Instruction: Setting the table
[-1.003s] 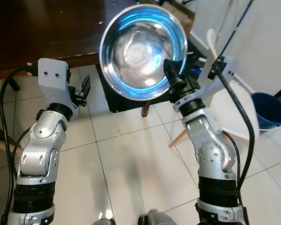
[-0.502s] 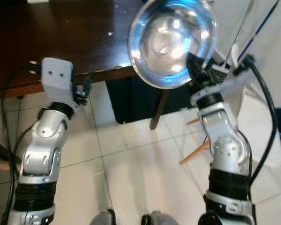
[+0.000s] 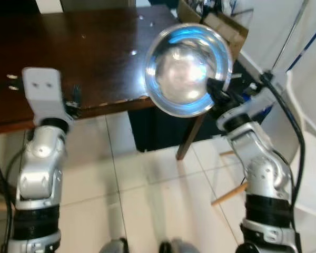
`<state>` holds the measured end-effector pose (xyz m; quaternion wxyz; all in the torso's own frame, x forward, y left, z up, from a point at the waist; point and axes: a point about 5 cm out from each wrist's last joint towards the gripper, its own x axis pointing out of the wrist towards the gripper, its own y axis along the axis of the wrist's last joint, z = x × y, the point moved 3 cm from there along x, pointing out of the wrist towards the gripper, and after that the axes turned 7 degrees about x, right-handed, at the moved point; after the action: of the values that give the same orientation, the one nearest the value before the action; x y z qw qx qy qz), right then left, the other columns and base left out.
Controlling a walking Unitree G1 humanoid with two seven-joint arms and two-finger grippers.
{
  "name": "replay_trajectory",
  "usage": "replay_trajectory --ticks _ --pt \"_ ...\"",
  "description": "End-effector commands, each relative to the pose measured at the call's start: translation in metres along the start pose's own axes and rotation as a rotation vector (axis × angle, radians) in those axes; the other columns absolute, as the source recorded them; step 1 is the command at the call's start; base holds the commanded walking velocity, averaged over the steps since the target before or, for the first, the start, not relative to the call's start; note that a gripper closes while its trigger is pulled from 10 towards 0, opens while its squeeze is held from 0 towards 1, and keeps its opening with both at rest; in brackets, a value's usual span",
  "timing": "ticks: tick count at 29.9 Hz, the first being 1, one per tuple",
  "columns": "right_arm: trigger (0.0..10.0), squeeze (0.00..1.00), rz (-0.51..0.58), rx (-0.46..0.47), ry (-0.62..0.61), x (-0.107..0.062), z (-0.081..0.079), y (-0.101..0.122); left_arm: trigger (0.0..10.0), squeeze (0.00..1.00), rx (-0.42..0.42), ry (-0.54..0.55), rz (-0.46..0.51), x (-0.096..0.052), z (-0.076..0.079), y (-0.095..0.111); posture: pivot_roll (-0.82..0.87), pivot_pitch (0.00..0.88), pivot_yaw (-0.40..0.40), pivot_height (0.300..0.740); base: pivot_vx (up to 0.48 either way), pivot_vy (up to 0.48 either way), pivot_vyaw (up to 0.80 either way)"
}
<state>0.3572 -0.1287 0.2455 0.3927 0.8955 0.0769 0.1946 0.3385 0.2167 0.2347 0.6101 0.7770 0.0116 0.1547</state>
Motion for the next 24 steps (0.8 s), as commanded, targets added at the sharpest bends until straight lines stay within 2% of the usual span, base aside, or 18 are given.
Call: replay_trajectory --ticks 1,5,6,9,24 --pt "10.0 0.00 -0.002 0.001 0.015 -0.001 0.001 0.002 10.0 0.00 0.019 -0.005 -0.018 -0.001 0.000 -0.005 -0.07 0.101 0.011 0.740 0.480 0.000 0.00" --pt "10.0 0.00 -0.018 0.003 0.020 -0.002 0.001 -0.002 10.0 0.00 0.040 0.015 -0.021 -0.001 -0.009 -0.006 -0.07 0.101 0.011 0.740 0.480 0.000 0.00" --pt "10.0 0.00 -0.025 0.008 0.021 -0.002 0.001 -0.005 10.0 0.00 0.054 0.042 -0.021 0.000 -0.018 -0.006 -0.05 0.103 0.003 0.740 0.480 0.000 0.00" --pt "10.0 0.00 -0.029 0.017 0.025 -0.002 0.000 -0.007 10.0 0.00 0.069 0.066 -0.013 0.000 -0.024 -0.003 -0.05 0.106 0.003 0.740 0.480 0.000 0.00" --pt "10.0 0.00 -0.024 0.003 0.014 -0.004 0.005 -0.004 10.0 0.00 0.077 0.051 0.012 0.003 -0.019 0.002 -0.05 0.104 0.007 0.740 0.462 0.000 0.00"
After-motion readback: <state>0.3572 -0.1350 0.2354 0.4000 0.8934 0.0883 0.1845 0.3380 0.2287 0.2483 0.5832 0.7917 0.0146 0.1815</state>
